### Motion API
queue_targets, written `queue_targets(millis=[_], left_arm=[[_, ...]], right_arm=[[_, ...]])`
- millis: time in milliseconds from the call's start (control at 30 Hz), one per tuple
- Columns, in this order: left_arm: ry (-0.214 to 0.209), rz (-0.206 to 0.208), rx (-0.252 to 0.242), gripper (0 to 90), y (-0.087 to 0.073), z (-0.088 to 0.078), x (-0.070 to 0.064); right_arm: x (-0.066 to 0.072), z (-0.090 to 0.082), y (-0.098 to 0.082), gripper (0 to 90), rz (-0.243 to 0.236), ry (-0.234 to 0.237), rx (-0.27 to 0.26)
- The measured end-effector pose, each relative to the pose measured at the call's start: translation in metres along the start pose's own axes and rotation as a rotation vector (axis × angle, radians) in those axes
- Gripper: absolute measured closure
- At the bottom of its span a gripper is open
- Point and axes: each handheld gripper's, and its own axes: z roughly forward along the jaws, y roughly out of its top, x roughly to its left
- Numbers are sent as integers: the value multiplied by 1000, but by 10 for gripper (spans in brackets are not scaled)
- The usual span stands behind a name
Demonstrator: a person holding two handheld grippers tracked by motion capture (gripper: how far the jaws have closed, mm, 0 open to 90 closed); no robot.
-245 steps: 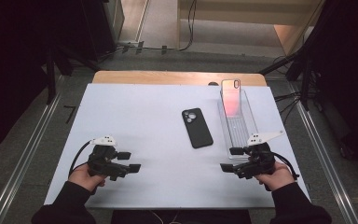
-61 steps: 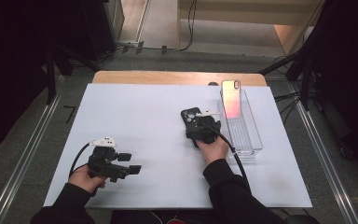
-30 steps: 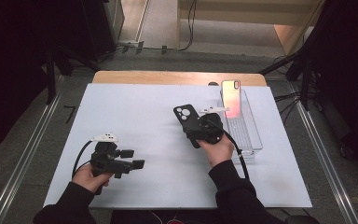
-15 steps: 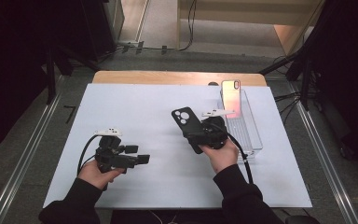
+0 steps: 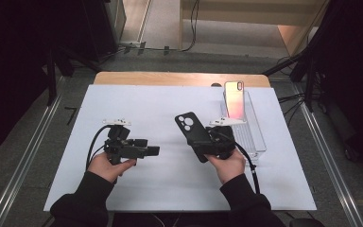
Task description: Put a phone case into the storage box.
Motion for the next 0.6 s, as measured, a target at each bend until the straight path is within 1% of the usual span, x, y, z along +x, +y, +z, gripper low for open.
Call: queue_targets(millis=[133,167,267,400,500,600], left_arm=[[11,-15,5,235,11,4,-1],[15,-25,6,235,13,5,-2],[34,-21,9,235,20,8,-5],[29,-46,0,235,29,12,-6],[31,-34,-6,246,34,13,-8],[41,-42,-22,246,39,14,-10]], right_arm=[[3,2,-8,131,23,10,-15],[3,4,-9,131,29,12,-16],[5,6,-11,131,33,13,-11],[7,6,-12,131,50,12,-31],[9,7,-11,131,58,13,-44],[11,8,-11,130,67,7,-55]])
